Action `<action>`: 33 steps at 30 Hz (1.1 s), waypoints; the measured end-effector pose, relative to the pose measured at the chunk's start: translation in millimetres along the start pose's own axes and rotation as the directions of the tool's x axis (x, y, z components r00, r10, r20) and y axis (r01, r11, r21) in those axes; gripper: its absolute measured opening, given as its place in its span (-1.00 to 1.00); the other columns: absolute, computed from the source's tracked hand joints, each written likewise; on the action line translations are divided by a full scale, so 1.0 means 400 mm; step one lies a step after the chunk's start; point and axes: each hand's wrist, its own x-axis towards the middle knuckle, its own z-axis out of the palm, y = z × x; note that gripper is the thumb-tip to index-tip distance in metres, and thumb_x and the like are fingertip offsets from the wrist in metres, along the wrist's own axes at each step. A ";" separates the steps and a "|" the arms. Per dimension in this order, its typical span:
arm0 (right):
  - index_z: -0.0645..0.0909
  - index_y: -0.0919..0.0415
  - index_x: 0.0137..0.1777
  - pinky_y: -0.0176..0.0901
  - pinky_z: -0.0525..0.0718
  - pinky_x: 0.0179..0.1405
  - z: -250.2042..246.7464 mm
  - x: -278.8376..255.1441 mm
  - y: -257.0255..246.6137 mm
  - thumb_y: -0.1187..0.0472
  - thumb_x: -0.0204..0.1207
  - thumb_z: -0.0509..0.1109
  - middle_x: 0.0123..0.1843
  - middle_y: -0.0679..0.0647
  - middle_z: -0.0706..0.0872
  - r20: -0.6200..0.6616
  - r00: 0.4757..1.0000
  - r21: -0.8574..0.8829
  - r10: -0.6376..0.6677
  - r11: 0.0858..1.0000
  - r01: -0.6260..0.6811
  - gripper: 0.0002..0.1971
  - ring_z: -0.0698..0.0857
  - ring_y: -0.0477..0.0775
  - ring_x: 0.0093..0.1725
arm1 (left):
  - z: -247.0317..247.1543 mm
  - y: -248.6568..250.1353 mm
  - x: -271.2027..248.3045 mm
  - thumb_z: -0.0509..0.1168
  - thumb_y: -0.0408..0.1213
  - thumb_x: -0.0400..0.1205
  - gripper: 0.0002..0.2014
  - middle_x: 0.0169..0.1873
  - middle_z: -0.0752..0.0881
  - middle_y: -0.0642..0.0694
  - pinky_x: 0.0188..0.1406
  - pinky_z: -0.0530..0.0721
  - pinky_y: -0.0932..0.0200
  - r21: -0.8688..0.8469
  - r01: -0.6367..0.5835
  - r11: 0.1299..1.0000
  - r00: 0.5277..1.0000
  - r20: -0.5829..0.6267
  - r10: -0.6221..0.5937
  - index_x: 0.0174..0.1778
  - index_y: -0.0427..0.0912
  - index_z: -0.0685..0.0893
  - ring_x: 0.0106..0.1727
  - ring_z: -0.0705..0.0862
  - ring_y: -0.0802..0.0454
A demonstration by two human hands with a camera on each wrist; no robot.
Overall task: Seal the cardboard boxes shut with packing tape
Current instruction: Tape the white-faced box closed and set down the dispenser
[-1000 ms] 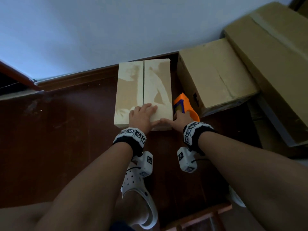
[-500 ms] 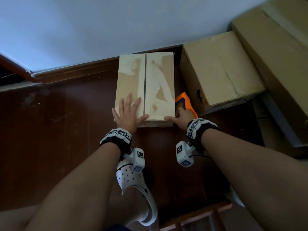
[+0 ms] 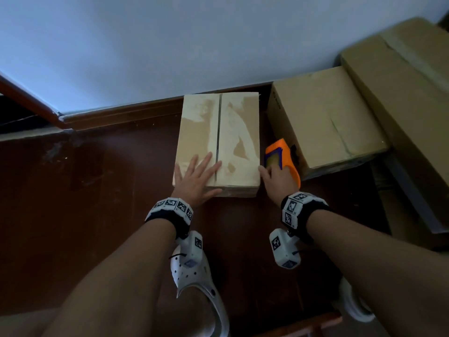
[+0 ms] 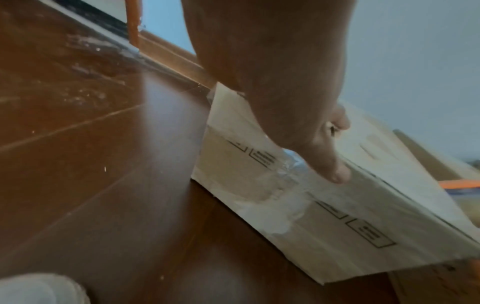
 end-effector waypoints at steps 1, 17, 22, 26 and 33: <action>0.47 0.17 0.27 0.04 0.51 -0.18 -0.014 -0.007 -0.003 -0.01 0.71 0.12 0.10 0.26 0.50 -0.097 0.994 -0.026 -0.040 0.999 0.038 -0.70 0.62 0.36 -0.08 | 0.010 0.004 0.003 0.03 0.41 0.54 -0.22 0.65 -0.31 0.28 0.51 -0.28 -0.53 0.002 0.027 1.000 1.000 0.004 -0.028 0.61 0.44 -0.21 0.68 -0.34 0.01; 0.58 0.02 0.18 0.13 0.24 0.40 -0.084 0.071 -0.107 0.39 0.39 0.31 0.45 0.09 0.40 -0.172 0.822 -0.167 -0.543 0.839 0.518 -0.61 0.37 0.17 0.43 | 0.005 0.013 0.005 0.10 0.32 0.59 -0.23 0.66 -0.26 0.27 0.50 -0.17 -0.59 -0.006 0.063 0.998 0.998 0.018 -0.062 0.62 0.42 -0.21 0.69 -0.31 -0.01; 0.54 0.22 -0.03 0.10 0.61 0.10 -0.059 0.022 -0.008 0.53 0.40 0.17 0.06 0.19 0.63 -0.337 0.939 0.495 0.066 0.861 0.117 -0.74 0.65 0.21 0.04 | 0.016 0.007 0.009 0.08 0.33 0.59 -0.24 0.66 -0.26 0.27 0.50 -0.21 -0.59 -0.021 0.053 0.998 0.999 0.006 -0.053 0.62 0.43 -0.20 0.69 -0.31 -0.02; 0.64 0.26 0.18 0.09 0.69 0.21 0.059 0.006 0.037 0.49 0.51 0.17 0.13 0.18 0.76 0.186 0.962 0.753 0.202 0.600 -0.271 -0.66 0.74 0.18 0.13 | 0.022 0.006 0.011 0.09 0.34 0.58 -0.24 0.66 -0.24 0.28 0.48 -0.21 -0.60 -0.030 0.050 0.998 0.999 -0.006 -0.050 0.62 0.43 -0.17 0.70 -0.29 -0.03; 0.45 0.08 0.44 0.14 0.64 0.27 0.116 0.048 -0.015 0.33 0.48 0.31 0.31 0.10 0.66 0.280 0.958 0.694 -0.058 0.702 -0.161 -0.50 0.65 0.14 0.25 | 0.026 0.006 0.022 0.13 0.28 0.62 -0.26 0.66 -0.26 0.28 0.47 -0.23 -0.59 -0.034 0.084 0.996 0.996 -0.018 -0.085 0.61 0.45 -0.19 0.69 -0.31 -0.04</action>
